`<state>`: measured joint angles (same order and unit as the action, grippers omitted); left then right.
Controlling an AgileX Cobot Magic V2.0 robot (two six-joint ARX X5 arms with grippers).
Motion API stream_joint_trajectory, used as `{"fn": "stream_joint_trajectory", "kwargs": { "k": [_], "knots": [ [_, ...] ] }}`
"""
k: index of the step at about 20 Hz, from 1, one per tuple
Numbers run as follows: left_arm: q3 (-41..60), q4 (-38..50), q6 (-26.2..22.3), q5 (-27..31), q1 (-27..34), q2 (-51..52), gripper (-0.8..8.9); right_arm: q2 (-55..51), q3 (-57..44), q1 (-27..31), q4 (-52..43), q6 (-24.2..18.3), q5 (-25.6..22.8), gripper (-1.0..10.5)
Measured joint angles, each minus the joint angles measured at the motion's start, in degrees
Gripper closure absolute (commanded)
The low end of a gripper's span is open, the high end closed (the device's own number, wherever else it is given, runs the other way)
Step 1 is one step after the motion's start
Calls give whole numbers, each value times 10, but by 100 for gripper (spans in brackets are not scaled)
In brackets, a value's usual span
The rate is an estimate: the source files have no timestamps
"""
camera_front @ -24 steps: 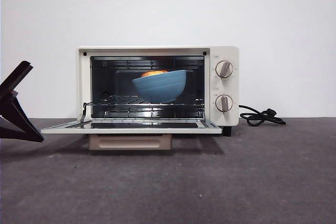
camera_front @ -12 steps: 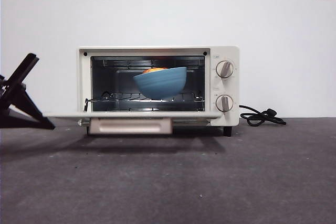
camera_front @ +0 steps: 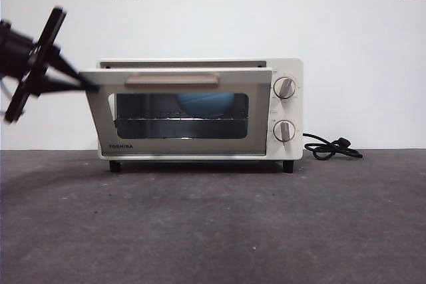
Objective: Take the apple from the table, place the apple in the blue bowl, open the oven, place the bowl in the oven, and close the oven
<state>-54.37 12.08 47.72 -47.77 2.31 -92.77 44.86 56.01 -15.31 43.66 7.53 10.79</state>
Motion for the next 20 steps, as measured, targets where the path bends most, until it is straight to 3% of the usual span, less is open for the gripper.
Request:
{"fn": "stream_joint_trajectory", "kwargs": {
  "k": [7,11,15,18,20],
  "knots": [
    [-60,-5,-3,-33,-4,2,821,0,0,0,-1,13,0,958],
    [-60,-62,-55,-45,-10,45,821,-1,0,0,0,16,0,951],
    [-60,-194,-162,-45,-10,161,821,-9,0,0,11,16,0,945],
    [-60,-362,-297,-38,-10,275,820,-7,0,0,50,17,0,945],
    [-60,-476,-388,3,-11,351,820,-6,0,0,70,17,0,945]
  ]
}}
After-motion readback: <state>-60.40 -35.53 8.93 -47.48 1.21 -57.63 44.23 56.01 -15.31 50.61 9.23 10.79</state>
